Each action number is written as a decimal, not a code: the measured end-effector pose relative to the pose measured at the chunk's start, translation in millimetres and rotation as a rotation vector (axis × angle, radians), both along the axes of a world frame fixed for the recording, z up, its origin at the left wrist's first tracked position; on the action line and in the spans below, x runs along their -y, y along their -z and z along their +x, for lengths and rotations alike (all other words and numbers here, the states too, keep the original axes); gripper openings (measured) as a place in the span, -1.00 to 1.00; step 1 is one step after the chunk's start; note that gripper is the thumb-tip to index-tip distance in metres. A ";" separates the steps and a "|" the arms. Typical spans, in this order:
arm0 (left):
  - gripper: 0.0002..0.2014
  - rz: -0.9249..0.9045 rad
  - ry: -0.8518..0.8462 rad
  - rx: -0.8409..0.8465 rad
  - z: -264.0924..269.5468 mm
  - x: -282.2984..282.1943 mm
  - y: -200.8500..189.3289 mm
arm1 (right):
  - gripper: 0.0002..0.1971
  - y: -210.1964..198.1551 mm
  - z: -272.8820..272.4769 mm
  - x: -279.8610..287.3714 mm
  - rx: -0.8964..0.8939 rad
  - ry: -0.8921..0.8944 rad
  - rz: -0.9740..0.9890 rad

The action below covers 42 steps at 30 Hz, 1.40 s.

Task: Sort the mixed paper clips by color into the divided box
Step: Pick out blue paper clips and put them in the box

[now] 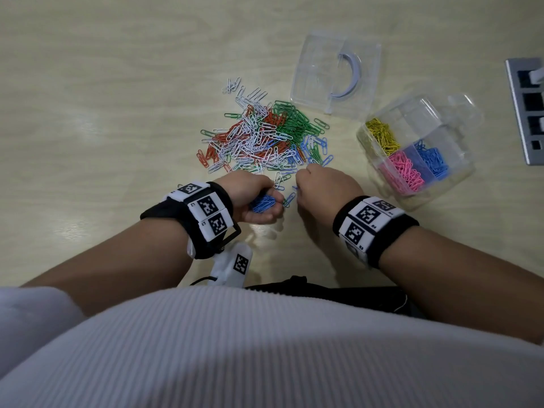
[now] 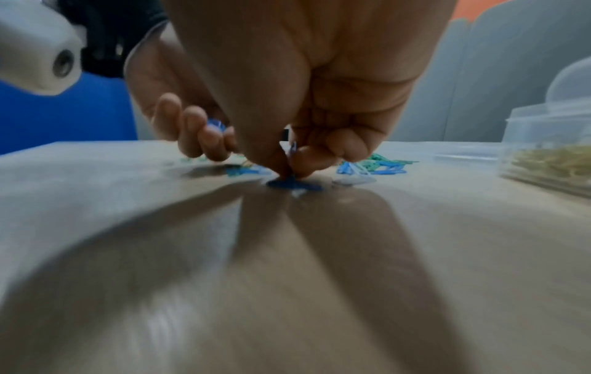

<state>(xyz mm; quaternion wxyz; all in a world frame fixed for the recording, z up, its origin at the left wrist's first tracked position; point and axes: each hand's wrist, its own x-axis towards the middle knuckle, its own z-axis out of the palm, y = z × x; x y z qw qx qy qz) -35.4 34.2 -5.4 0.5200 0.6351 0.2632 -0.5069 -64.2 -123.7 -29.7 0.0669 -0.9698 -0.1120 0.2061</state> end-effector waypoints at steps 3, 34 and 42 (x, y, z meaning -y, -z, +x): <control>-0.74 -0.015 -0.008 0.023 -0.2 1.3 0.4 | -0.80 -16.1 -1.0 -6.1 0.017 -0.012 0.231; -0.80 0.007 0.038 0.089 -0.2 -2.7 -2.1 | -0.81 -27.7 -16.4 -15.4 -0.082 -0.178 0.423; -0.65 0.007 0.020 0.031 0.2 -10.0 -0.9 | -0.76 -12.3 -24.6 -1.3 -0.110 -0.401 0.029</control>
